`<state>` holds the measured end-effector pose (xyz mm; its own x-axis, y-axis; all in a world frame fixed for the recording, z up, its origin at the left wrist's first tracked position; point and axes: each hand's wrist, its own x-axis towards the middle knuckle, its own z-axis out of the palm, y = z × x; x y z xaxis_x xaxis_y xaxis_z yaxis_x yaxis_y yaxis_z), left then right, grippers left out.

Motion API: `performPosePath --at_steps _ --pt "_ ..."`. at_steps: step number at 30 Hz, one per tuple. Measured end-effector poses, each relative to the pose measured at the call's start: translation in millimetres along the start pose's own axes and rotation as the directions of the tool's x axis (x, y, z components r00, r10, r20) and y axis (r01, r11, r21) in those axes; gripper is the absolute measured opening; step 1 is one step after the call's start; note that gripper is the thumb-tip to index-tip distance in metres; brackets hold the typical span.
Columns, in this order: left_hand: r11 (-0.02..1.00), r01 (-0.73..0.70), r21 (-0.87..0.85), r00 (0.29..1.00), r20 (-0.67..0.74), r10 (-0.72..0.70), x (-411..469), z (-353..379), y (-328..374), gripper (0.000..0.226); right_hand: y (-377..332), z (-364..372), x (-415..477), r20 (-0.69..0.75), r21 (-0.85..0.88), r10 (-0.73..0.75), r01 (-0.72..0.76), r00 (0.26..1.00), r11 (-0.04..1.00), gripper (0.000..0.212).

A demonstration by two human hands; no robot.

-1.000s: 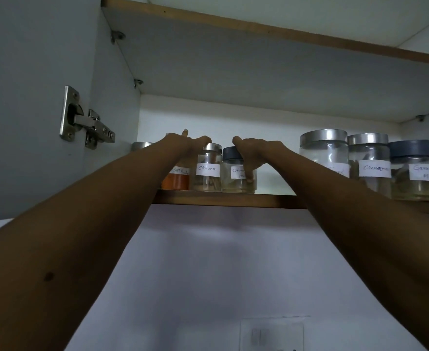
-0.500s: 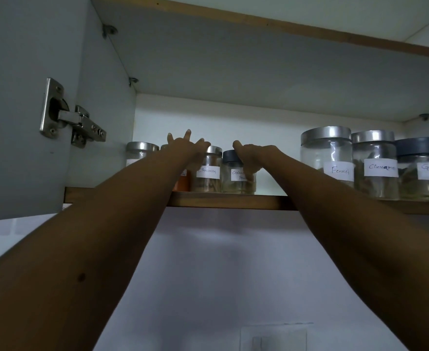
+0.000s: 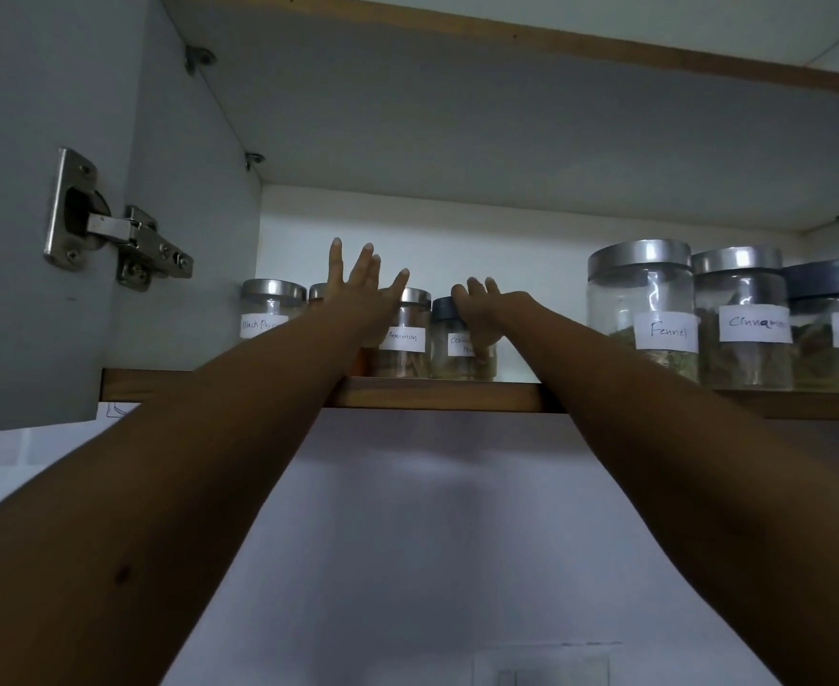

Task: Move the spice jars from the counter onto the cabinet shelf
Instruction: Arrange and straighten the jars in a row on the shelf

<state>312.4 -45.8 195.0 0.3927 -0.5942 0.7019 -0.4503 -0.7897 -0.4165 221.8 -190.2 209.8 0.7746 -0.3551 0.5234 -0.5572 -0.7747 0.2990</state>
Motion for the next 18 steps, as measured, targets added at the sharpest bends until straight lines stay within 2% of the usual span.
performPosePath --at_steps 2,3,5,7,9,11,13,15,17,18 --pt "1.0 0.011 -0.012 0.998 -0.06 -0.012 -3 -6 1 0.081 -5 -4 -8 0.017 0.082 0.015 -0.016 1.0 0.996 0.102" --pt "0.999 0.009 -0.034 0.996 -0.089 -0.011 -4 -10 2 0.084 -8 -9 -13 -0.03 0.106 0.01 -0.006 0.999 0.994 0.098" --pt "0.995 -0.009 -0.099 0.984 -0.179 -0.009 -8 -24 6 0.082 -9 -26 -30 -0.261 0.081 0.005 0.017 0.965 0.997 0.069" --pt "0.972 -0.029 -0.235 0.96 -0.278 -0.039 -14 -42 15 0.069 -6 -46 -46 -0.521 0.017 -0.022 0.036 0.853 0.999 0.029" --pt "0.909 -0.061 -0.413 0.932 -0.35 -0.097 -21 -61 27 0.053 2 -63 -61 -0.623 -0.026 -0.044 0.035 0.781 0.999 0.014" --pt "0.847 -0.121 -0.517 0.904 -0.411 -0.122 -27 -79 43 0.044 15 -78 -72 -0.662 -0.016 -0.024 0.017 0.749 1.0 0.006" --pt "0.784 -0.193 -0.589 0.871 -0.472 -0.14 -31 -96 59 0.04 35 -85 -80 -0.694 0.014 0.024 -0.019 0.719 1.0 0.023" --pt "0.667 -0.262 -0.697 0.863 -0.479 -0.161 -33 -113 74 0.038 57 -87 -90 -0.709 0.043 0.065 -0.048 0.702 0.998 0.037" --pt "0.573 -0.315 -0.757 0.876 -0.465 -0.132 -35 -128 90 0.037 78 -84 -102 -0.711 0.085 0.091 -0.043 0.697 0.995 0.037" --pt "0.565 -0.331 -0.756 0.877 -0.467 -0.112 -36 -133 97 0.036 86 -82 -107 -0.712 0.102 0.098 -0.035 0.695 0.994 0.032"
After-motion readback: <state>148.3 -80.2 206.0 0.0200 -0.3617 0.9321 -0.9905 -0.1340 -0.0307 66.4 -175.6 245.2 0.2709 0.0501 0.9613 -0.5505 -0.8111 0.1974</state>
